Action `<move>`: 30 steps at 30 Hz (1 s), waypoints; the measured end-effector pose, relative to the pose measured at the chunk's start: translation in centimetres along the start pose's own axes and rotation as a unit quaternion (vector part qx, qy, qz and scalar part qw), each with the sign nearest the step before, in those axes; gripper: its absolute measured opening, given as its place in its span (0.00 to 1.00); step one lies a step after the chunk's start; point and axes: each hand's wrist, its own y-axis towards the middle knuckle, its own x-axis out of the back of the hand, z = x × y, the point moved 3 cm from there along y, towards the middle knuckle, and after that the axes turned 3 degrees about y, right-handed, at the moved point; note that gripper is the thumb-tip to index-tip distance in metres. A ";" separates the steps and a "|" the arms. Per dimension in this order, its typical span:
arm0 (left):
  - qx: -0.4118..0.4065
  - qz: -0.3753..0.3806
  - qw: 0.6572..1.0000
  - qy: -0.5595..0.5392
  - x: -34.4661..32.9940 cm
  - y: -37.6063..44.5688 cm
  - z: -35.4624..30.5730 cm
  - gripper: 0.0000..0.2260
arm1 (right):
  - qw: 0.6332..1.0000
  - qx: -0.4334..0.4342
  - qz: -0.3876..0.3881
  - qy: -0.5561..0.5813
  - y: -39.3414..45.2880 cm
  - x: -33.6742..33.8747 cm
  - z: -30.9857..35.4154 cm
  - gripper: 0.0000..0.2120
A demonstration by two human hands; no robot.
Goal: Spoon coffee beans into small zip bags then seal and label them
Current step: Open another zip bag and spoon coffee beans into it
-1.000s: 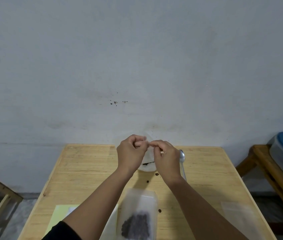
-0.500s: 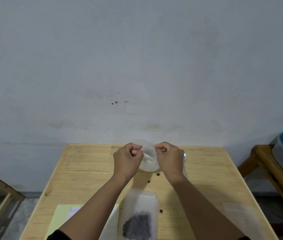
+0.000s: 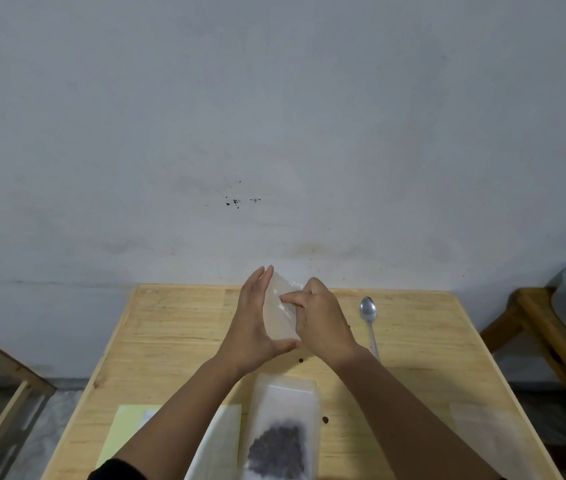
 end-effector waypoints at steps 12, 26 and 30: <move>-0.004 -0.048 0.999 -0.010 -0.8 -0.4 1.2 0.49 | 0.995 0.005 0.087 0.044 0.0 -1.4 0.2 0.23; 0.048 -0.060 0.997 -0.006 -1.3 0.9 4.2 0.41 | 0.955 -0.225 -0.153 0.117 -0.1 -0.5 -11.6 0.11; 0.067 -0.060 0.996 -0.002 -1.7 0.8 4.9 0.42 | 0.933 -0.330 -0.141 0.013 -2.4 -1.6 -17.4 0.14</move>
